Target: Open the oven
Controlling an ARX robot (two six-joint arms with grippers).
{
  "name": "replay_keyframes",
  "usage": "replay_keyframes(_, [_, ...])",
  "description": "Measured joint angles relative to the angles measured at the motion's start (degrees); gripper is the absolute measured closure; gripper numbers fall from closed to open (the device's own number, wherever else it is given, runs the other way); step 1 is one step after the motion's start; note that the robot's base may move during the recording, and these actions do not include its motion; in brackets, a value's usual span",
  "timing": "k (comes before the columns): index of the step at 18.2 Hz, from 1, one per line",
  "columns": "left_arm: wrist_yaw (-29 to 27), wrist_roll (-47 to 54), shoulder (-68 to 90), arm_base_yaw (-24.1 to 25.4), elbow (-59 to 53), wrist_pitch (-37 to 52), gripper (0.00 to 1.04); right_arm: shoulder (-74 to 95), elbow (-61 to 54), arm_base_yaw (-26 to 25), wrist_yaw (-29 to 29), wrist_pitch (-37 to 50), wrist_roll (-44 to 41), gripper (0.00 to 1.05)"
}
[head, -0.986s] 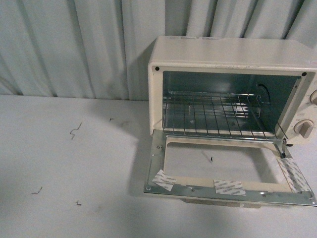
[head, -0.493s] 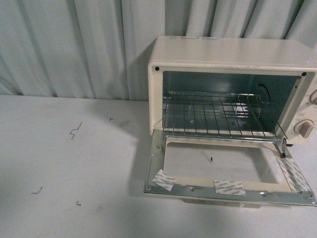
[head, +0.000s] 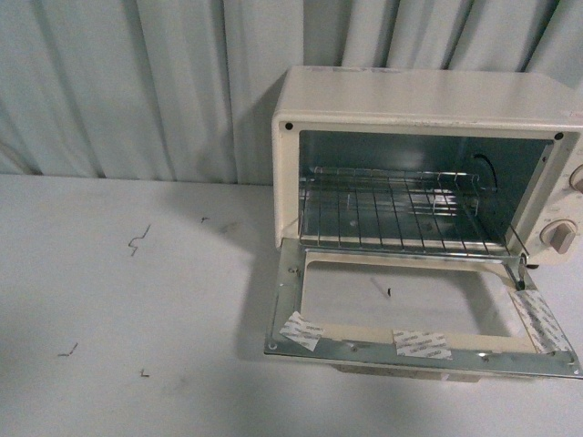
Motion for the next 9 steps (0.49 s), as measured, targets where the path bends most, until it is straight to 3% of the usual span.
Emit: replay_keyframes(9, [0.00,0.02,0.00,0.00,0.00,0.00,0.07,0.00,0.00,0.00,0.00,0.00,0.00,0.06])
